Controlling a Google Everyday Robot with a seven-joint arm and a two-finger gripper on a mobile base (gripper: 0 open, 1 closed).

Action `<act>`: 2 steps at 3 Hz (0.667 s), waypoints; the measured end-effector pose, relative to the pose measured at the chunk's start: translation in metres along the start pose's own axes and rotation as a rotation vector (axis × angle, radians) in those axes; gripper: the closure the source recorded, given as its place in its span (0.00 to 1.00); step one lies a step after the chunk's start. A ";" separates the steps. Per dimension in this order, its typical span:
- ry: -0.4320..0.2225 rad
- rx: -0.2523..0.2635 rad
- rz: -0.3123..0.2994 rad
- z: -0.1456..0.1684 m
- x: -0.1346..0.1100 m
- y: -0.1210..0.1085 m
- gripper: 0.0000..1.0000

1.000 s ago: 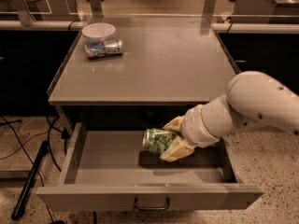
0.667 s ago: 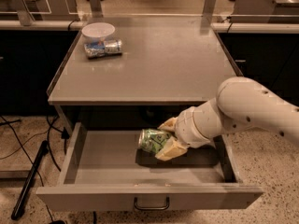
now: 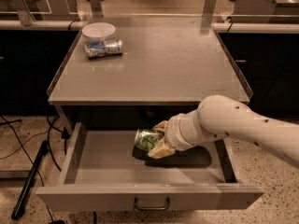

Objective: Place green can into top drawer

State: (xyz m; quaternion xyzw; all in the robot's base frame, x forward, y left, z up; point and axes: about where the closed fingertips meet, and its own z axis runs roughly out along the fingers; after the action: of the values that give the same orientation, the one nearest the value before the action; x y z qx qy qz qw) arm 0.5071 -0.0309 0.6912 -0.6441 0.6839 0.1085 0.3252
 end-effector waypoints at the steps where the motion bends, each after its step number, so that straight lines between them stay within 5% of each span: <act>1: 0.004 -0.007 0.006 0.006 0.003 0.001 1.00; 2: 0.016 -0.014 -0.004 0.023 0.007 0.001 1.00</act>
Offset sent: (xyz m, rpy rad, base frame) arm 0.0114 0.0088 -0.0309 -0.0250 0.0117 0.0059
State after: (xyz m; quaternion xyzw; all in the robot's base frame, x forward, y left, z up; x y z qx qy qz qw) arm 0.5136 -0.0238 0.6694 -0.6486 0.6843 0.1075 0.3154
